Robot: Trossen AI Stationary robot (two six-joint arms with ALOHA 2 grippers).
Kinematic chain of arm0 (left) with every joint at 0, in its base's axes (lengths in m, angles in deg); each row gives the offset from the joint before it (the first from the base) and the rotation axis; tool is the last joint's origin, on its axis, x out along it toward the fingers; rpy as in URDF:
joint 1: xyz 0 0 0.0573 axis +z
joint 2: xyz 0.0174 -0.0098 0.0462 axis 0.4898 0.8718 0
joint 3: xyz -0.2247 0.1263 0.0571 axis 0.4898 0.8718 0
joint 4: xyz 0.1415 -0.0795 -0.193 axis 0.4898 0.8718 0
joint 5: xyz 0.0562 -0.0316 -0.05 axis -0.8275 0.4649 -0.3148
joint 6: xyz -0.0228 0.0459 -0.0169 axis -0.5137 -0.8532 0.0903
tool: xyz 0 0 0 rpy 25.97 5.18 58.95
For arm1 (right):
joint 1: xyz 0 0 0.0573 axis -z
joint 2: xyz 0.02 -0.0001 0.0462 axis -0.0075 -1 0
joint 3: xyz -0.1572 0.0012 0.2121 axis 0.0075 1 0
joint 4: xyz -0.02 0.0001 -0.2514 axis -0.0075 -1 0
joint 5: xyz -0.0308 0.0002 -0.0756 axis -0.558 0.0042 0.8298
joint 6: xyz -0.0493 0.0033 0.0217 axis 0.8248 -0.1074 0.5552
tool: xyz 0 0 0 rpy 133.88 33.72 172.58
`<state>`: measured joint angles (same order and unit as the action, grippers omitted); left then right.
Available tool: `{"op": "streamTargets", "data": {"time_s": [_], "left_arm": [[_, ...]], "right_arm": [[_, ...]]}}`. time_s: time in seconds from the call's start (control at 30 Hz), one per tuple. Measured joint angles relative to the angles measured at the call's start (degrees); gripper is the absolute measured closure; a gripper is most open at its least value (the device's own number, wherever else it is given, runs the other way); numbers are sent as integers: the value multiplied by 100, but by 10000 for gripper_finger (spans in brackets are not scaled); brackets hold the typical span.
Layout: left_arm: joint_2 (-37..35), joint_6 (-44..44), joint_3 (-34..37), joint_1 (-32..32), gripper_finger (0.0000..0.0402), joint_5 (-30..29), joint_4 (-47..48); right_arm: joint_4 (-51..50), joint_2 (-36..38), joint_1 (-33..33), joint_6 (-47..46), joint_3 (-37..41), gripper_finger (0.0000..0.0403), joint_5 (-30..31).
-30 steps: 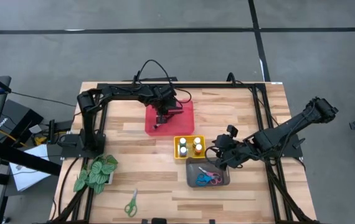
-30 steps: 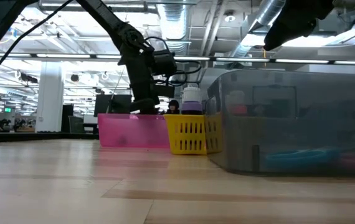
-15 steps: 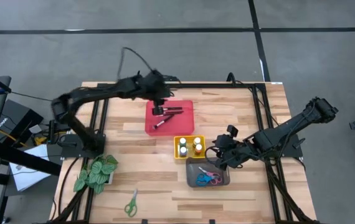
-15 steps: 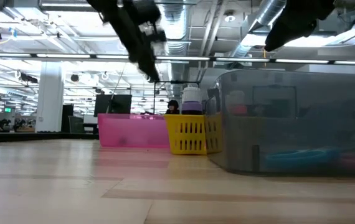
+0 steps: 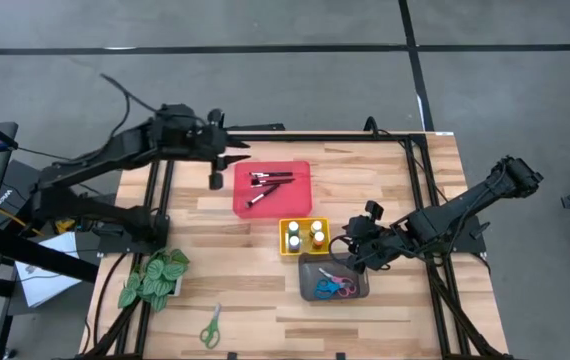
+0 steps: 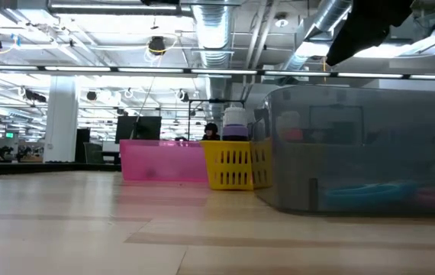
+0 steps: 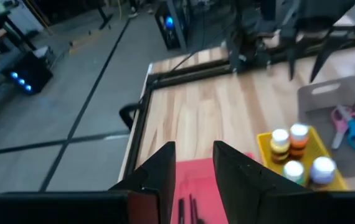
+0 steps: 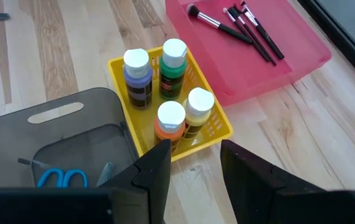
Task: Pick & Place Paint Supplies
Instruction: Put the green scissors into the black bin
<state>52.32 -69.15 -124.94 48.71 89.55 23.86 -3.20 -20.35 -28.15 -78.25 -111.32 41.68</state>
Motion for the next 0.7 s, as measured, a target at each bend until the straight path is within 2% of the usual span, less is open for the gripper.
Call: {"op": "streamTargets", "data": {"time_s": [0.27, 0.47, 0.7], "left_arm": [[-124, 74, 0, -440, 300, -53, 10], [19, 662, -2, -870, 300, -64, 86], [194, 1099, -3, -1940, 300, -45, 395]], "right_arm": [[10, 0, 0, 0, 0, 269, -2], [28, 0, -2, 0, 0, 269, -2], [44, -2, -39, 2, 0, 269, -2]]}}
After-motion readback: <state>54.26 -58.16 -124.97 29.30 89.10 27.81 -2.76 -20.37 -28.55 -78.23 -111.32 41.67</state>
